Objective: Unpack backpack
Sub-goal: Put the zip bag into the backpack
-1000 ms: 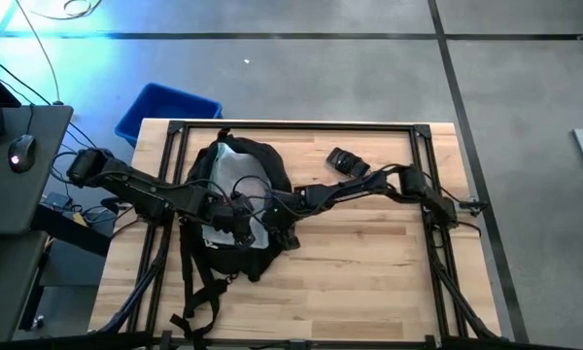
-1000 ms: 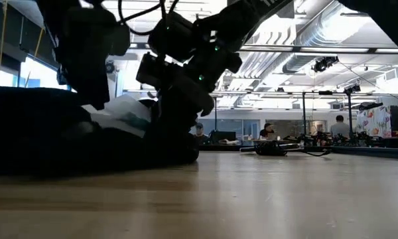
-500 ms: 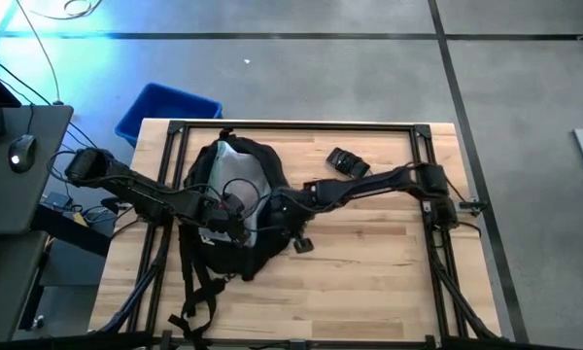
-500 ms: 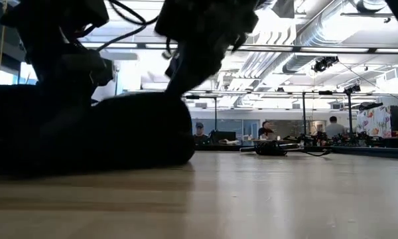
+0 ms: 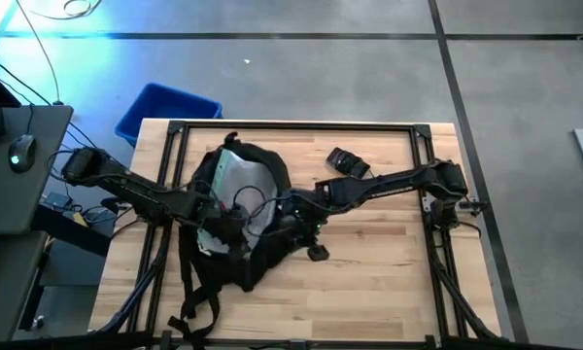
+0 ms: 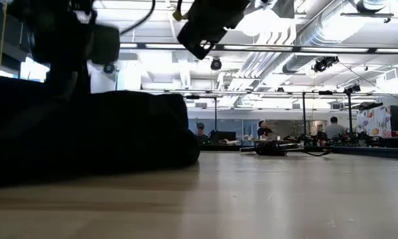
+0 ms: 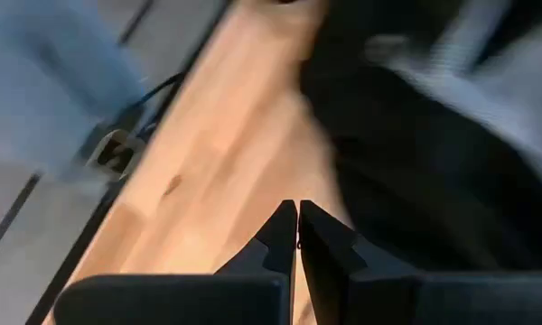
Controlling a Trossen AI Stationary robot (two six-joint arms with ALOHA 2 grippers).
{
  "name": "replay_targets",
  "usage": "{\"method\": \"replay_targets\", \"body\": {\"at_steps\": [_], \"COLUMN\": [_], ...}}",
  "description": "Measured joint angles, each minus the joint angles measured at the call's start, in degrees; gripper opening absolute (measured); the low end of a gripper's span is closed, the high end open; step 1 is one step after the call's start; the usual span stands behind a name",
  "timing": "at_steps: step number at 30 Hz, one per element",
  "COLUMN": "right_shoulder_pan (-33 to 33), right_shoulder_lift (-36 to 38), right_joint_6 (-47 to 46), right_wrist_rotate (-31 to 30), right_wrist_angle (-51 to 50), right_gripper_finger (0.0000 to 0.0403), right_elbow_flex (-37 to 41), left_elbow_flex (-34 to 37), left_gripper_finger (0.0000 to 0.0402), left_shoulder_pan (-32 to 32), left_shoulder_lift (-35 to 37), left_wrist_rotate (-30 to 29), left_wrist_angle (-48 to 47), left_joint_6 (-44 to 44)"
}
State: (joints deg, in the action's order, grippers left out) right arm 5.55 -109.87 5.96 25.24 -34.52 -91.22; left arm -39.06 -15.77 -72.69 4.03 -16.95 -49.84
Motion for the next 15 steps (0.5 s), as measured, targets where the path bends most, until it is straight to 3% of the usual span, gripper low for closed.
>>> {"method": "replay_targets", "body": {"at_steps": [5, 9, 12, 15], "right_shoulder_pan": [-2.34, -5.91, -10.14, -14.01], "right_shoulder_lift": [3.38, 4.51, 4.39, 3.03], "right_joint_6": [-7.6, -12.93, -13.97, -14.84], "right_wrist_rotate": [-11.87, -25.7, -28.19, -28.03], "right_wrist_angle": [6.3, 9.09, 11.63, 13.75], "right_gripper_finger": [0.0, 0.0004, 0.0028, 0.0073], "right_elbow_flex": [-0.01, -0.02, 0.0, 0.11], "left_elbow_flex": [-3.47, -4.38, -4.38, -4.38], "left_gripper_finger": [0.014, 0.014, 0.0132, 0.0114], "left_shoulder_pan": [-1.61, -1.35, 0.6, 4.21], "left_shoulder_lift": [4.57, 8.46, 9.96, 10.08], "left_wrist_rotate": [-4.51, -17.28, -25.7, -27.35], "left_wrist_angle": [-0.28, -1.4, -6.07, -11.81], "left_joint_6": [-0.92, -0.98, -0.76, 0.57]}}
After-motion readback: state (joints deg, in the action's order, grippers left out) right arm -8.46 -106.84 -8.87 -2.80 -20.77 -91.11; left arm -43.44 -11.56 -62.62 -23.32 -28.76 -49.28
